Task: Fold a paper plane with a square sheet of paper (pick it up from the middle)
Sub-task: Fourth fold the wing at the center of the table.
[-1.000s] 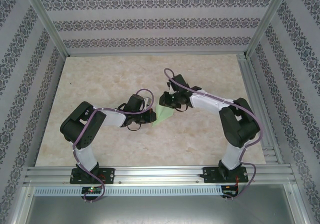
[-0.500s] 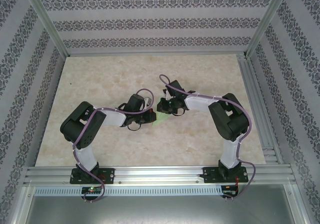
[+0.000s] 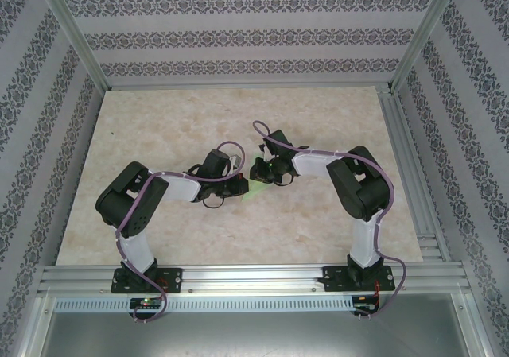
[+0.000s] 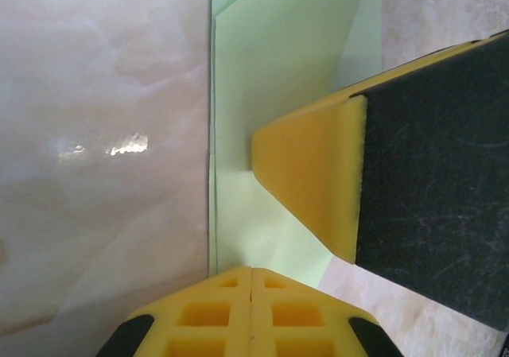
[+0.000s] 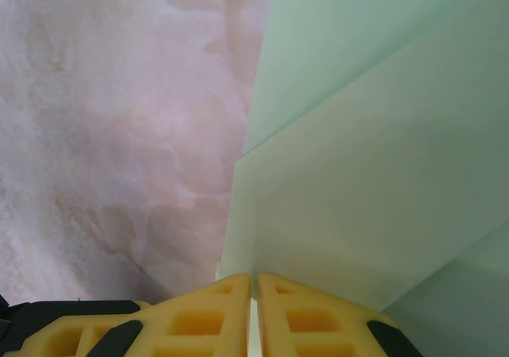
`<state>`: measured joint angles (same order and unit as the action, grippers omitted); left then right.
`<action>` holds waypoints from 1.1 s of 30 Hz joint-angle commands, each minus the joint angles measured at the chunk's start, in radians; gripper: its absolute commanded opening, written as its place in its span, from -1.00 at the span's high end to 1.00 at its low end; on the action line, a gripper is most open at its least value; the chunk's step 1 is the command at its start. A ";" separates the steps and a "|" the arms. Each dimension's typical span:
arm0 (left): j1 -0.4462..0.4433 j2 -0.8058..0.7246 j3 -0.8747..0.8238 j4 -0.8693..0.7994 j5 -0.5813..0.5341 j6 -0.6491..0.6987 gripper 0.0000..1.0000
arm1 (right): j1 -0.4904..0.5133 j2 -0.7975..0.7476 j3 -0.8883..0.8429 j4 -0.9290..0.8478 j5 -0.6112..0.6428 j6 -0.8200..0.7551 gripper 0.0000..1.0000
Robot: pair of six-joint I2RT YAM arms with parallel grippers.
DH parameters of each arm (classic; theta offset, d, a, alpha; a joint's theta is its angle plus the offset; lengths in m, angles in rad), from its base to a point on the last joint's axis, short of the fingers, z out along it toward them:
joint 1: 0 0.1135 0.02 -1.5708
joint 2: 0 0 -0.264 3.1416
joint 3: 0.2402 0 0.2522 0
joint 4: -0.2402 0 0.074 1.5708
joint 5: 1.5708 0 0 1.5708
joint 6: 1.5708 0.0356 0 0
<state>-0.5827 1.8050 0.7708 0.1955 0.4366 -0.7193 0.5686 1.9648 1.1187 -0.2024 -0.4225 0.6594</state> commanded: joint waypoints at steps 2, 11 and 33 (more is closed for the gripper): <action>0.001 -0.026 -0.003 -0.112 -0.019 0.002 0.83 | -0.006 0.059 -0.039 -0.003 0.026 0.000 0.77; 0.001 -0.089 -0.002 -0.014 0.048 -0.034 0.72 | -0.006 0.075 -0.051 0.002 0.032 0.010 0.78; -0.037 -0.015 0.052 -0.196 -0.004 0.043 0.66 | -0.003 0.114 -0.027 -0.041 0.055 0.026 0.78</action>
<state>-0.6052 1.7744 0.8124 0.0582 0.4591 -0.7086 0.5606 1.9854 1.1194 -0.1802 -0.4587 0.6827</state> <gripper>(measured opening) 0.169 0.111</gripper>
